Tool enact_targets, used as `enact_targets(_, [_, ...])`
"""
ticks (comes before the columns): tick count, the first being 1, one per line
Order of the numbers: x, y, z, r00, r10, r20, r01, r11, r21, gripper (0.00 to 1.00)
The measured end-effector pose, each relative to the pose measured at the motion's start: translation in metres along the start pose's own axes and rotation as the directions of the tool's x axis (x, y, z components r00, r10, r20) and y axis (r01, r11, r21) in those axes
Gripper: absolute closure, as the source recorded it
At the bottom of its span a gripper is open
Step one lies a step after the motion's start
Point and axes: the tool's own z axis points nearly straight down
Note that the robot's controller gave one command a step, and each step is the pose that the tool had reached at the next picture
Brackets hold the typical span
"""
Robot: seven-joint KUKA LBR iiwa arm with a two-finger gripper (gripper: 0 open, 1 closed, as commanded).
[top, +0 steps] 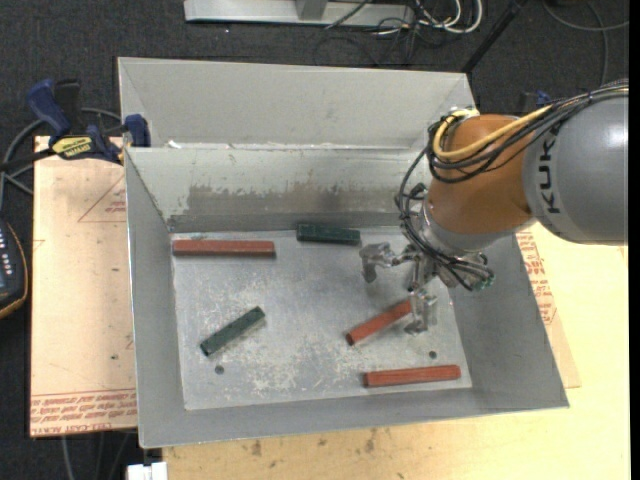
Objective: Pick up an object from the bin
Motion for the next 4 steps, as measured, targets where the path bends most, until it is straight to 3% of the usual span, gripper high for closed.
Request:
enact_targets(1, [0.006,-0.011,0.032,1.000,-0.008,-0.003,0.008,1.000,-0.002,0.00])
enact_targets(2, [0.006,-0.011,0.032,1.000,-0.007,-0.001,0.007,1.000,-0.001,0.00])
enact_targets(3, [0.005,-0.011,0.031,1.000,-0.007,0.000,0.007,1.000,0.000,1.00])
enact_targets(4, [0.004,-0.012,0.019,1.000,-0.007,0.001,0.007,1.000,0.001,1.00])
